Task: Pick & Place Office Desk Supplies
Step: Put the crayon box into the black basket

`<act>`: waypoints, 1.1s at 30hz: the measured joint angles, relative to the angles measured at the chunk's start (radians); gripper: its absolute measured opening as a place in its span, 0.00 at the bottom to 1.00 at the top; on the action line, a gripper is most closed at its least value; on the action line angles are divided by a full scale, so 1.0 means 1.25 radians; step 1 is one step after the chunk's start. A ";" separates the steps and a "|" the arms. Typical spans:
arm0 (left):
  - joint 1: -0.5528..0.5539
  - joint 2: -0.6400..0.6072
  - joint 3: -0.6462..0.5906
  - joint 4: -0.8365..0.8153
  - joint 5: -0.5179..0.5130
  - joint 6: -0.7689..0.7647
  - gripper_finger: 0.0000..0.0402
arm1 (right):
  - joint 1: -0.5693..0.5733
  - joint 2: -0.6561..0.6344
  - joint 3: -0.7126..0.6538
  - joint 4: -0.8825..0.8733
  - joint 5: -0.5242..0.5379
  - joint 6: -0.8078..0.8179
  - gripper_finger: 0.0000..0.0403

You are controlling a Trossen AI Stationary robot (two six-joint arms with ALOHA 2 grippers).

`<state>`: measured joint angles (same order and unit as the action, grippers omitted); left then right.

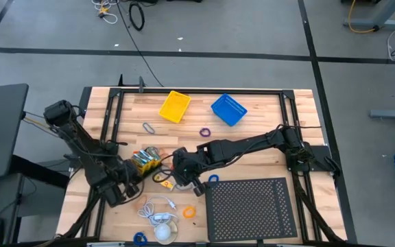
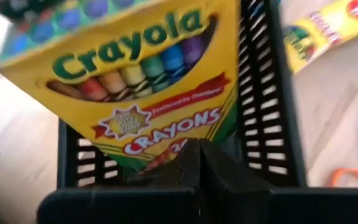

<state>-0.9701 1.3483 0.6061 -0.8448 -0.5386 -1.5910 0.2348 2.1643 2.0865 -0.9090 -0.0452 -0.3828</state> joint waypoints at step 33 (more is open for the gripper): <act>0.329 0.000 -0.108 0.366 -0.184 0.418 0.00 | 0.017 0.000 0.000 -0.119 0.017 -0.012 0.00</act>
<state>-0.5594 1.3487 0.4706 -0.3873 -0.7685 -1.0686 0.2562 2.1643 2.0869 -1.0575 -0.0235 -0.3981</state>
